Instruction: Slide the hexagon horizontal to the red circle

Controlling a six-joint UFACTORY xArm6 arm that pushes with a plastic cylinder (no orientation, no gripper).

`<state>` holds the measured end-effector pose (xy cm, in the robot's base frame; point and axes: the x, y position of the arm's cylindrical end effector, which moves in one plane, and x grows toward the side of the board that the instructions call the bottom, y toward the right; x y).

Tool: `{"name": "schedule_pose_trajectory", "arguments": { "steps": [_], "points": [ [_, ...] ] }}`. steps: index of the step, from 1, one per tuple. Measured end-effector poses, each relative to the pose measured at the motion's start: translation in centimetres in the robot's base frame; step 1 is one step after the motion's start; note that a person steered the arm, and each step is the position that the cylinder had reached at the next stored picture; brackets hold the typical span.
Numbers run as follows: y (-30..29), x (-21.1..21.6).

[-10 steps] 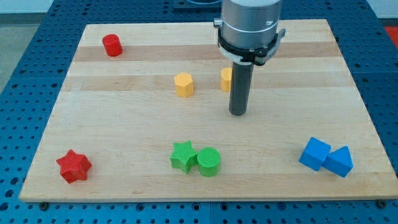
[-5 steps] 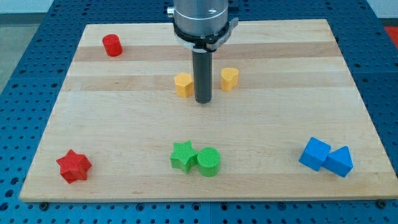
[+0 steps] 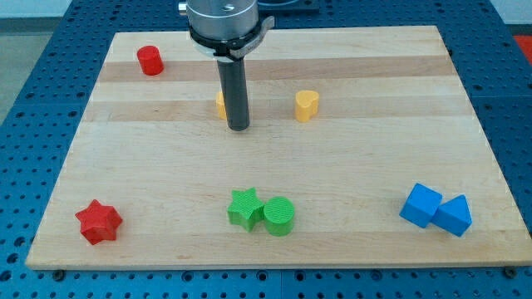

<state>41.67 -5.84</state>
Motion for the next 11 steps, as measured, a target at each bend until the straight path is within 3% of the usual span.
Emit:
{"name": "schedule_pose_trajectory", "arguments": {
  "steps": [1, 4, 6, 8, 9, 11],
  "points": [
    [-0.3, -0.5],
    [-3.9, -9.0],
    [-5.2, -10.5],
    [-4.9, -15.9],
    [-5.1, -16.3],
    [-10.8, -20.6]
  ]
}}
